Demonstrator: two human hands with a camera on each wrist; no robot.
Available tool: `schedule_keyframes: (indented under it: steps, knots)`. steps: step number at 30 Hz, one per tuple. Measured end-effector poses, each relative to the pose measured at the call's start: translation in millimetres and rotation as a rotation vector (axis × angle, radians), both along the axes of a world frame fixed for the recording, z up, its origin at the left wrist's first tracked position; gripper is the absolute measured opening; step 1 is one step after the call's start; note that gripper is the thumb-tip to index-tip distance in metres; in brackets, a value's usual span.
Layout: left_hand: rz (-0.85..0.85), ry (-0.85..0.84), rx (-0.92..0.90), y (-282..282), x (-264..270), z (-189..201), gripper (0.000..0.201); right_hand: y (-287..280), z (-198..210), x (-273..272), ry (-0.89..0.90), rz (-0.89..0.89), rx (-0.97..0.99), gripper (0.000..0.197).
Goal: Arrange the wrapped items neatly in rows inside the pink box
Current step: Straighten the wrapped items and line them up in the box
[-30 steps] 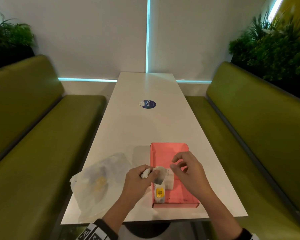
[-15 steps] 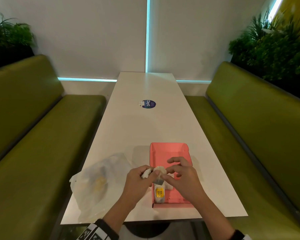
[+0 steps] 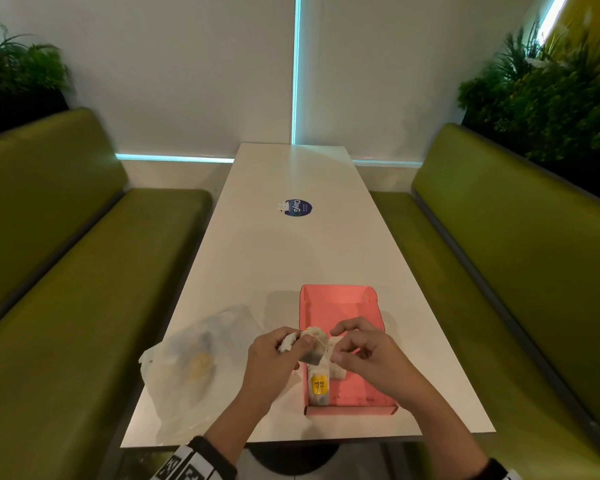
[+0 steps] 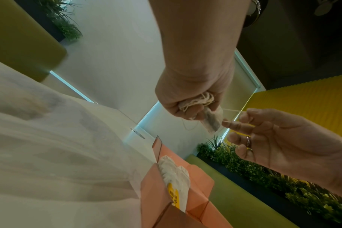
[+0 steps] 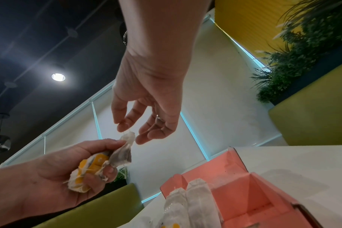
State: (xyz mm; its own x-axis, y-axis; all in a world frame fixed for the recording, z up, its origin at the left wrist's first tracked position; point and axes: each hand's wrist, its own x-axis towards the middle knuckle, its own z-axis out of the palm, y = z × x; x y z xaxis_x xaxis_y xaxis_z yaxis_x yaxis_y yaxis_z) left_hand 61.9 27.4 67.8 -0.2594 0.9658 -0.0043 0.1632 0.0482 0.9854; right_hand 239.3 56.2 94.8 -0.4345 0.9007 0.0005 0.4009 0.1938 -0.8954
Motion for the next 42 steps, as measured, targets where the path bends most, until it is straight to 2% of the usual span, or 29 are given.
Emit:
schedule_keyframes:
  steps: [2, 5, 9, 17, 19, 23, 28, 34, 39, 42]
  knots:
    - [0.013, -0.008, 0.016, 0.4, 0.3, -0.2, 0.013, -0.6, 1.0, -1.6, -0.032, 0.002, -0.001, 0.02]
    - [0.007, 0.012, 0.054, -0.4, 1.7, 0.1, 0.014, 2.0, -2.9, -6.6, -0.141, -0.099, 0.068, 0.026]
    - [-0.008, 0.028, 0.128, -2.7, 5.2, -0.4, 0.014, 2.9, -8.7, -14.8, -0.33, -0.118, 0.201, 0.018]
    - [-0.021, -0.037, 0.175, -5.1, 8.4, -4.8, 0.012, -1.4, -4.4, -26.4, -0.414, -0.168, 0.242, 0.022]
    - [-0.021, -0.022, 0.184, -5.6, 8.3, -6.1, 0.011, -2.6, -4.2, -28.1, -0.39, -0.176, 0.212, 0.021]
    - [-0.024, -0.04, 0.183, -6.2, 9.0, -4.5, 0.014, -5.0, -3.3, -28.0, -0.233, -0.2, 0.064, 0.023]
    - [-0.032, -0.056, 0.172, -6.8, 10.5, -3.7, 0.014, -5.2, 0.8, -29.0, -0.139, -0.177, -0.004, 0.024]
    - [0.015, -0.228, 0.139, -5.7, 10.7, -1.3, 0.01, -3.9, 4.7, -29.9, 0.128, -0.228, -0.206, 0.022]
    - [-0.001, -0.255, 0.083, -5.2, 12.2, 1.1, 0.01, -4.5, 3.2, -27.9, 0.134, -0.218, -0.222, 0.023]
    - [0.012, -0.236, 0.083, -5.1, 12.9, 1.7, 0.009, -3.3, 1.2, -27.3, 0.029, -0.22, -0.166, 0.016]
